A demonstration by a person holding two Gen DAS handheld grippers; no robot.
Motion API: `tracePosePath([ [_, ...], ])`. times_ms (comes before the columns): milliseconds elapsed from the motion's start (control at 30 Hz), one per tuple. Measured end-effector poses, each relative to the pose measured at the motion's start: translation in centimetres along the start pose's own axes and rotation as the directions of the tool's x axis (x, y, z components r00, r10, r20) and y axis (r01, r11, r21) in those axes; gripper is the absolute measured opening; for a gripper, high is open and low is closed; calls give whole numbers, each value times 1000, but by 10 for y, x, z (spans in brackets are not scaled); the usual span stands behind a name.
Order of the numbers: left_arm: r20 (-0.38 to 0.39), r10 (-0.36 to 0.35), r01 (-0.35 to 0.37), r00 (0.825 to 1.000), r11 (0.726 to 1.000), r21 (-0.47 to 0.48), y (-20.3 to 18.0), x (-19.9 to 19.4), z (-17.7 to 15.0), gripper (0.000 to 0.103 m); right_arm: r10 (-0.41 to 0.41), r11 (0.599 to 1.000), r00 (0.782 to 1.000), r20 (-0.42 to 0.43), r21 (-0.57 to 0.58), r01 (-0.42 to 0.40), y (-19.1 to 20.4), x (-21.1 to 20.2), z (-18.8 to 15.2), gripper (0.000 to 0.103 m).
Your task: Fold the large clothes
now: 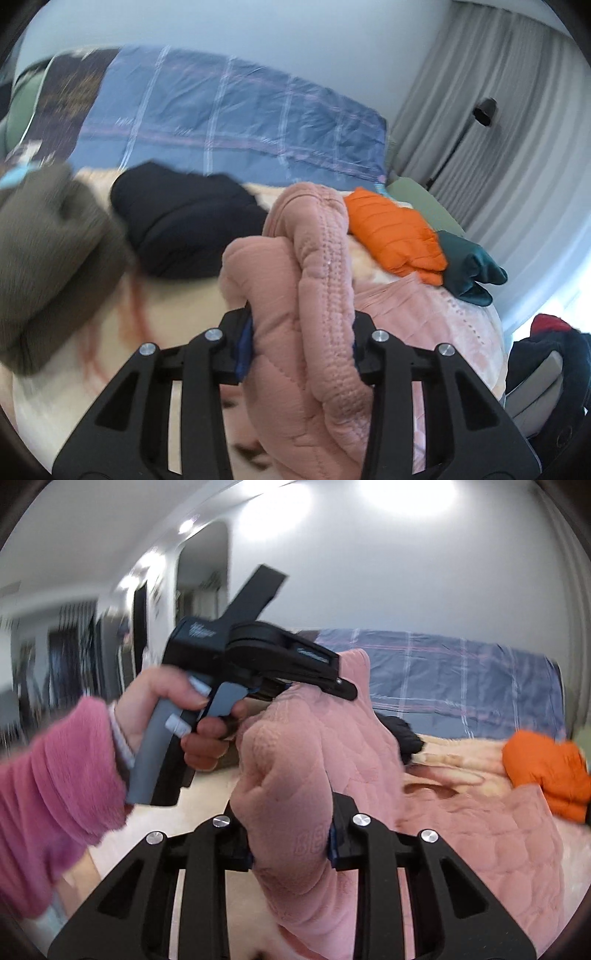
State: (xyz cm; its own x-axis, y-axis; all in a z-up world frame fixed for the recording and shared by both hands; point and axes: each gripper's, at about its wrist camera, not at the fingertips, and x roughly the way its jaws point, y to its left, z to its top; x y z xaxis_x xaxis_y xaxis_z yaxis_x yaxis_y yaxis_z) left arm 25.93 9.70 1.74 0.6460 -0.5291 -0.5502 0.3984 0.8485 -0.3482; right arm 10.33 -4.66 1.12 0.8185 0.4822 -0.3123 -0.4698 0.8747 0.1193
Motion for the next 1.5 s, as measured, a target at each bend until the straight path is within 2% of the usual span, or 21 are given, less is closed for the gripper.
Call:
tracePosePath([
  [67, 4, -4, 3, 1000, 999, 44, -37, 9, 14, 38, 10, 996, 1000, 18, 88, -12, -29, -18, 3, 28],
  [200, 3, -11, 11, 1000, 991, 135, -109, 37, 30, 39, -18, 976, 999, 49, 218, 7, -80, -49, 0, 28],
  [300, -11, -13, 15, 1000, 979, 204, -157, 64, 31, 38, -25, 942, 998, 53, 334, 6, -119, -68, -12, 28],
  [433, -51, 16, -1, 999, 959, 284, -210, 110, 21, 38, -51, 915, 998, 31, 402, 34, -150, -87, -33, 29],
  [533, -80, 50, -21, 996, 944, 328, -234, 137, 13, 38, -47, 888, 999, 23, 459, 31, -167, -95, -49, 29],
  [700, -120, 143, -82, 982, 909, 408, -265, 176, 0, 38, -4, 817, 1000, 11, 577, -3, -202, -100, -75, 29],
  [833, -161, 203, -105, 966, 876, 471, -283, 205, -14, 40, -9, 780, 1000, -27, 625, 24, -216, -101, -91, 30],
  [900, -184, 243, -118, 953, 851, 512, -291, 224, -26, 41, -6, 756, 998, -57, 654, 42, -223, -99, -103, 30],
  [1000, -211, 267, -114, 940, 830, 546, -296, 247, -46, 45, 0, 716, 995, -98, 695, 68, -231, -97, -125, 31],
  [1167, -200, 280, -118, 939, 808, 577, -303, 269, -65, 52, 35, 660, 995, -92, 750, 46, -242, -99, -143, 31],
  [1200, -201, 275, -113, 940, 808, 578, -304, 269, -66, 56, 41, 655, 995, -91, 754, 42, -241, -99, -144, 31],
  [1233, -207, 257, -97, 944, 815, 571, -304, 269, -65, 65, 44, 651, 995, -88, 758, 38, -243, -98, -145, 31],
  [1267, -218, 211, -59, 953, 834, 549, -302, 266, -62, 69, 49, 649, 995, -84, 760, 32, -245, -98, -145, 31],
  [1333, -229, 155, -19, 961, 862, 506, -297, 260, -56, 70, 54, 650, 995, -79, 760, 25, -248, -96, -144, 31],
  [1433, -221, 97, 12, 970, 895, 445, -292, 248, -45, 68, 53, 659, 996, -75, 752, 21, -248, -99, -142, 33],
  [1467, -212, 84, 16, 974, 903, 430, -291, 240, -40, 64, 51, 661, 996, -74, 750, 21, -247, -101, -142, 34],
  [1500, -201, 78, 15, 976, 905, 425, -291, 232, -36, 54, 47, 662, 996, -75, 749, 24, -247, -102, -142, 34],
])
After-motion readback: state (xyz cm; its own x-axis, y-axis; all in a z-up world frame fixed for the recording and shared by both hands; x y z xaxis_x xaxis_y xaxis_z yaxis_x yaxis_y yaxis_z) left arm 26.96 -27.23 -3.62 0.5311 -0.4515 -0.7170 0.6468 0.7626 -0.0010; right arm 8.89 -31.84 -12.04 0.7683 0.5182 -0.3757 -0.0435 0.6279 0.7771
